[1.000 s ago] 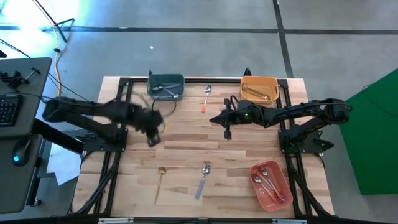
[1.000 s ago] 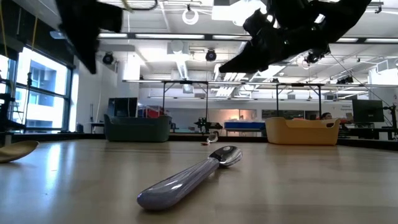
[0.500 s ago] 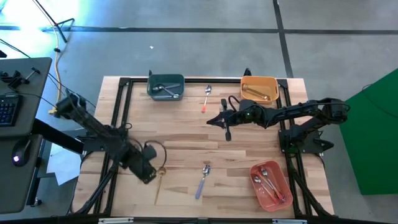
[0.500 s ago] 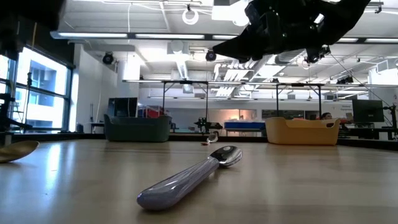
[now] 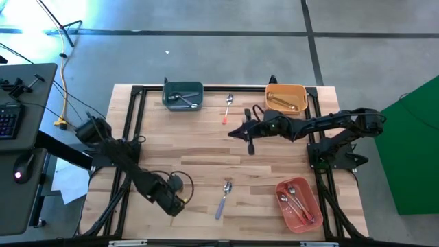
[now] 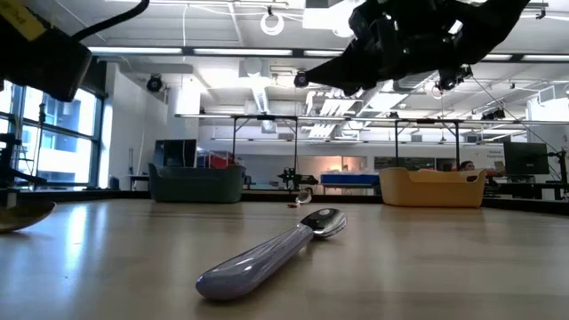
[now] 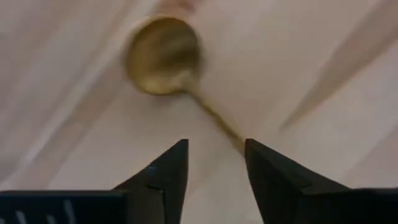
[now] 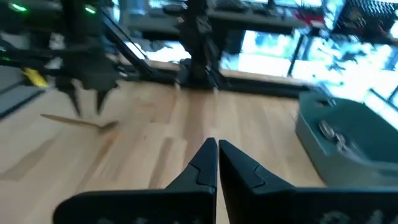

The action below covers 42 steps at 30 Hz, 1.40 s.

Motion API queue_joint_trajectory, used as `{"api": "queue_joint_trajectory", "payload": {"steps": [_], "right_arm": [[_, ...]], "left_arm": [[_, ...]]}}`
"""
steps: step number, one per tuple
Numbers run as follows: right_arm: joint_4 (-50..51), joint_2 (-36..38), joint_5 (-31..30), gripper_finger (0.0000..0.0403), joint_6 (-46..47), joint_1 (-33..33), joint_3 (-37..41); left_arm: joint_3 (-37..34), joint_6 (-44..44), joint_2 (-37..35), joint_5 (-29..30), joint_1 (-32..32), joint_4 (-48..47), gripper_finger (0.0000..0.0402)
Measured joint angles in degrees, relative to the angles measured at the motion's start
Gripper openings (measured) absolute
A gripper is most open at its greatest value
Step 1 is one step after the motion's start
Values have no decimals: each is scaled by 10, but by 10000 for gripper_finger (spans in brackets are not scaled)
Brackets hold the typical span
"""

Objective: Sort silverware by color (type)
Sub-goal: Put the gold spoon into the yellow bin

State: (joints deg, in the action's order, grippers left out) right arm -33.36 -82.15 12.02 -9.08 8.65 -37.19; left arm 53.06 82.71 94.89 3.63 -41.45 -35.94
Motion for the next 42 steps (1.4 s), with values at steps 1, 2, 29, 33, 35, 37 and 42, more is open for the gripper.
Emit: {"api": "queue_joint_trajectory", "payload": {"steps": [1, 2, 29, 33, 35, 37, 42], "right_arm": [[9, 0, -15, 0, 1, -4, 0], [17, 0, -37, 0, 2, -10, 0], [40, 0, -119, 0, -11, -53, 0], [43, 0, -119, 0, -12, -53, 0], [45, 0, -119, 0, -7, -53, 0], [49, 0, -119, 0, 1, -53, 0], [58, 0, -119, 0, 11, -53, 0]], "left_arm": [[0, -3, 6, 0, -1, 12, 154], [0, -3, 11, 2, -1, 20, 158], [-51, -96, -44, 115, 16, 28, 6], [-51, -130, -76, 152, 20, 27, 2], [-51, -134, -90, 154, 22, 26, 1], [-51, -129, -100, 141, 24, 25, 1], [-51, -107, -95, 71, 10, 30, 21]]}}
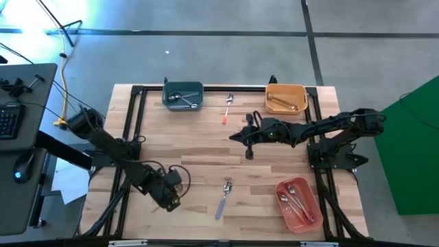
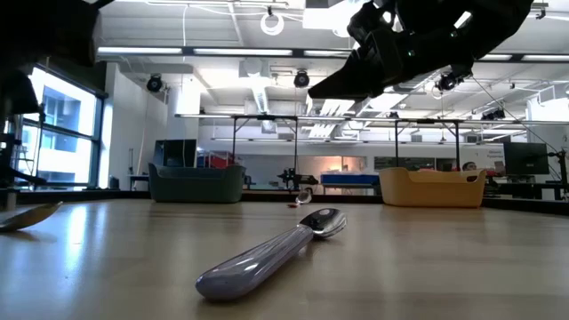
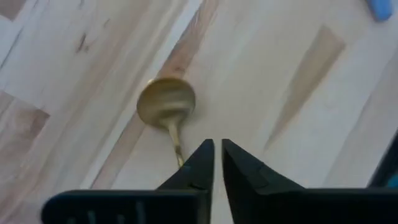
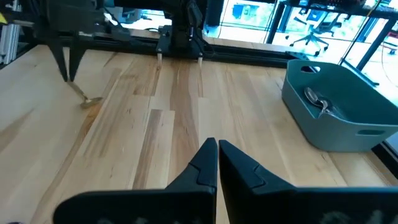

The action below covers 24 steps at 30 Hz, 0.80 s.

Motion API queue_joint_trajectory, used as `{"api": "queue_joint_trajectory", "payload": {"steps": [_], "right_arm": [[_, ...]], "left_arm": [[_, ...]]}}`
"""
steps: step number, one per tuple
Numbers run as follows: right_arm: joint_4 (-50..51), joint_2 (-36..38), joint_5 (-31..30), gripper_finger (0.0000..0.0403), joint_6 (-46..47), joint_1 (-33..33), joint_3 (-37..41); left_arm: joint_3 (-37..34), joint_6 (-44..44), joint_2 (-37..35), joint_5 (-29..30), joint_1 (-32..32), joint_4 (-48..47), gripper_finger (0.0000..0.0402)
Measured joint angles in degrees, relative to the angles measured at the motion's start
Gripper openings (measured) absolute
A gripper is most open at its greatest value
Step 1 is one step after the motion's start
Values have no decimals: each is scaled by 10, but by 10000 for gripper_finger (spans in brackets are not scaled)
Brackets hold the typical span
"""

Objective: Sort silverware by color (type)
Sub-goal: Put the gold spoon into the yellow bin

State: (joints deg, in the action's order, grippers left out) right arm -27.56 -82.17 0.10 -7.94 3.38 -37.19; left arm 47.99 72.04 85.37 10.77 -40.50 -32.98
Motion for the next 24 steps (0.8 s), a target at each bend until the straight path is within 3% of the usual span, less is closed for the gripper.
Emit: {"api": "queue_joint_trajectory", "payload": {"steps": [8, 12, 16, 22, 24], "right_arm": [[-2, 0, 0, 0, 1, 0, 0], [-9, 0, 0, 0, -6, 1, 0], [-10, 0, 0, 0, -14, 2, 0], [-9, 0, 1, 0, -15, 5, 0], [-9, 0, 0, 0, -15, 5, 0]], "left_arm": [[0, 9, 68, 17, -12, -1, 118], [3, 18, 100, 14, -12, -7, 133], [3, 27, 113, 5, -12, -23, 111], [2, 9, 96, -4, -10, -44, 17], [1, -4, 89, -10, -7, -46, 9]]}}
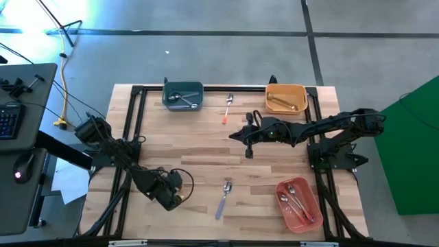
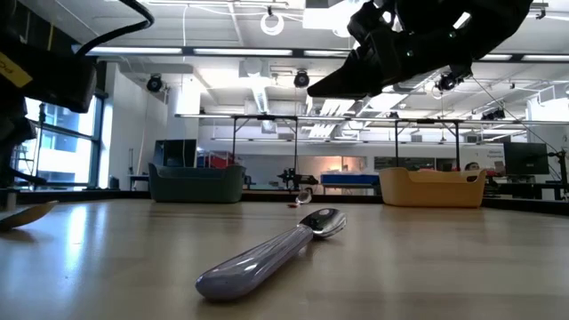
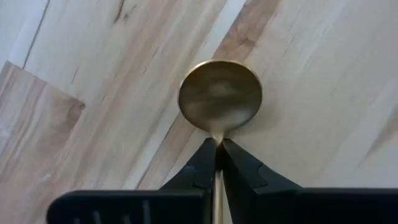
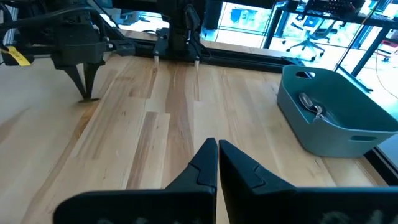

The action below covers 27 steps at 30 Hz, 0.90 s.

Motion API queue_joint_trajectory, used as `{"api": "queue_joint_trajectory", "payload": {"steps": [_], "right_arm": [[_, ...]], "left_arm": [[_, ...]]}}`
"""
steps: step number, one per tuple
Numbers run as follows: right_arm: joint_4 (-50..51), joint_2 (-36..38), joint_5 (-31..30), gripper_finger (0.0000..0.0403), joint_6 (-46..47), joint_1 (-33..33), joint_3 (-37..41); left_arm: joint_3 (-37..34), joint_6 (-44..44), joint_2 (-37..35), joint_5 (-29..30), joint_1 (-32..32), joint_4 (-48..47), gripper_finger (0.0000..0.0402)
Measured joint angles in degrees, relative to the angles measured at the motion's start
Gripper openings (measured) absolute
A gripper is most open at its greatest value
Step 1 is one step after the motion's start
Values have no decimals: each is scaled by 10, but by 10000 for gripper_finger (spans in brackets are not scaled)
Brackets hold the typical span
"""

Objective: Sort silverware by color (type)
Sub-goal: Put the gold spoon into the yellow bin

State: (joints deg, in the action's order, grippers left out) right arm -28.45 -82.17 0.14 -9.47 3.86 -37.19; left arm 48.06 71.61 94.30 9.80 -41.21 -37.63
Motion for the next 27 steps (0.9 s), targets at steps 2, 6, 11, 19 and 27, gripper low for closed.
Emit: {"api": "queue_joint_trajectory", "payload": {"steps": [2, 6, 11, 19, 27], "right_arm": [[1, 0, -10, 0, 4, 0, 0], [15, 0, -34, 0, 5, 0, 0], [8, 0, -36, 0, 5, 0, 0], [-49, -5, -19, 40, 29, 0, 0], [-142, -61, 34, 123, 75, -1, -25]], "left_arm": [[-2, -14, -11, -11, 7, -10, 9], [-2, -47, -62, 57, 31, -5, 4], [-1, -98, -133, 205, 75, 7, 2], [-93, -291, -227, 324, 163, 295, 1], [-158, -533, -263, 320, 276, 644, 1]]}}
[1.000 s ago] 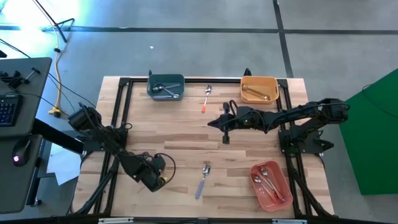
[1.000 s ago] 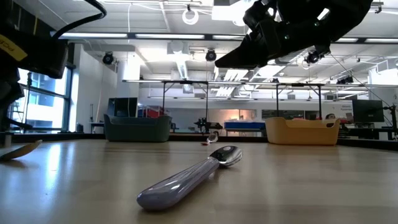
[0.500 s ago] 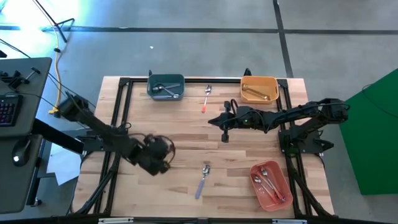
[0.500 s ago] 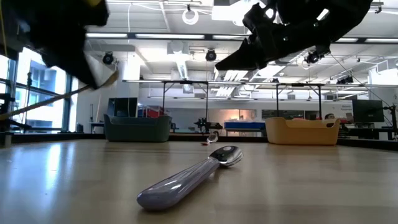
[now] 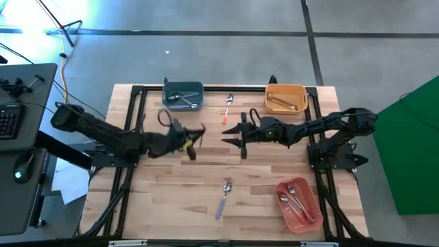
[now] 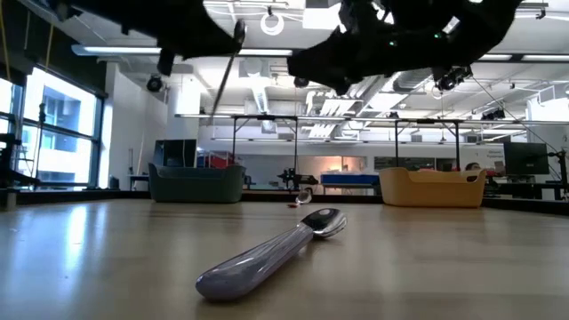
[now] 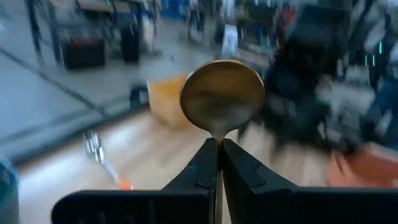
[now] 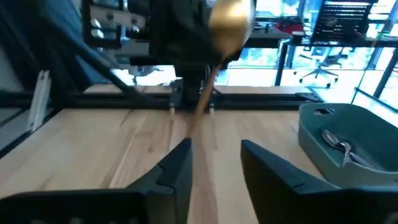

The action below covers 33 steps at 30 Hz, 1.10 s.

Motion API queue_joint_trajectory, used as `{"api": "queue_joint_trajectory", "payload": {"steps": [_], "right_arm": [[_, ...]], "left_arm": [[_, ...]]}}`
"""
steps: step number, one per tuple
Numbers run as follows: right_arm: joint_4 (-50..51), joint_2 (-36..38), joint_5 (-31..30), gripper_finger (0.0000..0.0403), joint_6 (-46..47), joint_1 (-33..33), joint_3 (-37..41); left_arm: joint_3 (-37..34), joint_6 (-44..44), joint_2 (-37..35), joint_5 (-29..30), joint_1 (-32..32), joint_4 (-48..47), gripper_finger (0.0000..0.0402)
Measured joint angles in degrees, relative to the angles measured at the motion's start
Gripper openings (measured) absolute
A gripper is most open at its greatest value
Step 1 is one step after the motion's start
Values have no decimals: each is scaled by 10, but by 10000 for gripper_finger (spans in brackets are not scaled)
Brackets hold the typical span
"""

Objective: Sort silverware by color (type)
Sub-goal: Put the gold spoon into the yellow bin

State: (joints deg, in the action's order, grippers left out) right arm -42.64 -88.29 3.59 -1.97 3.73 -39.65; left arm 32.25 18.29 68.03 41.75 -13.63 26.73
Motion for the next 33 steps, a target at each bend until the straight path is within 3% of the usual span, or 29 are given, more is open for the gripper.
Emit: {"api": "queue_joint_trajectory", "payload": {"steps": [8, 19, 23, 28, 33], "right_arm": [[-1, -62, -36, 164, 34, 0, -105], [1, -133, -75, 164, 47, 0, -196], [4, -148, -100, 129, 46, 0, -212], [9, -149, -125, 23, 33, -2, -214], [36, -143, -122, 14, 16, -4, -215]], "left_arm": [[-1, -69, 2, -46, 63, 118, 0], [-1, -70, 2, -70, 84, 139, 0], [-1, -78, 2, -70, 84, 140, 0], [-1, -85, 2, -68, 85, 147, 0], [-1, -85, 2, -70, 84, 135, 15]]}}
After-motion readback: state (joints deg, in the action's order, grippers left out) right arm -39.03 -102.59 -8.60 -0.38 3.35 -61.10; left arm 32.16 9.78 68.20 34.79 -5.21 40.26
